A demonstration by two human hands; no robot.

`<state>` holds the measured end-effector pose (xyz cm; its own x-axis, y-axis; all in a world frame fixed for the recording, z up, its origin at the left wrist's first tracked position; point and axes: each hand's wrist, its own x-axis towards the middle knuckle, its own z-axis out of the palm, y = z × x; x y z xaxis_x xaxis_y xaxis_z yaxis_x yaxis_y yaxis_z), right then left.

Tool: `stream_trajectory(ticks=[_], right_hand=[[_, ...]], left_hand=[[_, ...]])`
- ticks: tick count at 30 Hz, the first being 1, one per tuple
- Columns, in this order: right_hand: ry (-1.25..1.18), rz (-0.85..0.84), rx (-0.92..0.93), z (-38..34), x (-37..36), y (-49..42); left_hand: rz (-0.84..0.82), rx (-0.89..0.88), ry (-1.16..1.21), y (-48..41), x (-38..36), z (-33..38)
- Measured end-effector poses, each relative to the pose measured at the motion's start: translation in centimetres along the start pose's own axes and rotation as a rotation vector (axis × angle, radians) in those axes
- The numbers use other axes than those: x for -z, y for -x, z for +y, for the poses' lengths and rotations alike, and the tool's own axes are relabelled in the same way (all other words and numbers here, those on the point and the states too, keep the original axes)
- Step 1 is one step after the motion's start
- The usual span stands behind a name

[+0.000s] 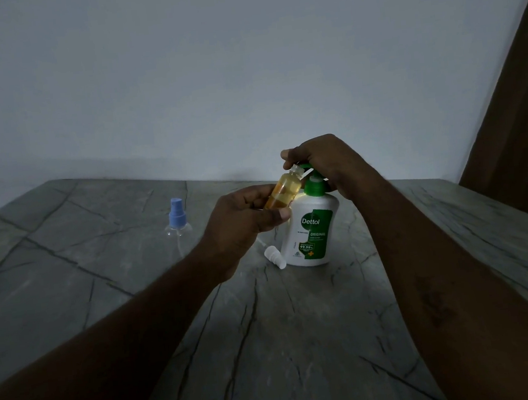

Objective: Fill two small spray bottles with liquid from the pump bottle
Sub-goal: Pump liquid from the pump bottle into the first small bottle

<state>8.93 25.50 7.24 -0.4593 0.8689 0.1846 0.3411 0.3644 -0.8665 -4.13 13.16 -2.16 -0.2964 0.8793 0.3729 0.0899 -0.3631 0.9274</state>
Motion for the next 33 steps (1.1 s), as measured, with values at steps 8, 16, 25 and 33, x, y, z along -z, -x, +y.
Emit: stream_trajectory(ticks=[8, 16, 25, 33], right_hand=[[-0.022, -0.025, 0.001, 0.0, -0.1, 0.1], [-0.195, 0.014, 0.032, -0.1, 0.3, 0.2], [-0.454, 0.025, 0.015, 0.0, 0.1, -0.1], [-0.558, 0.184, 0.020, 1.5, -0.2, 0.9]], left_hand=[[-0.004, -0.005, 0.003, 0.0, 0.0, 0.0], [0.003, -0.018, 0.009, -0.1, 0.0, -0.1], [0.042, 0.007, -0.019, -0.1, 0.0, 0.2], [0.107, 0.024, -0.057, 0.2, 0.0, 0.5]])
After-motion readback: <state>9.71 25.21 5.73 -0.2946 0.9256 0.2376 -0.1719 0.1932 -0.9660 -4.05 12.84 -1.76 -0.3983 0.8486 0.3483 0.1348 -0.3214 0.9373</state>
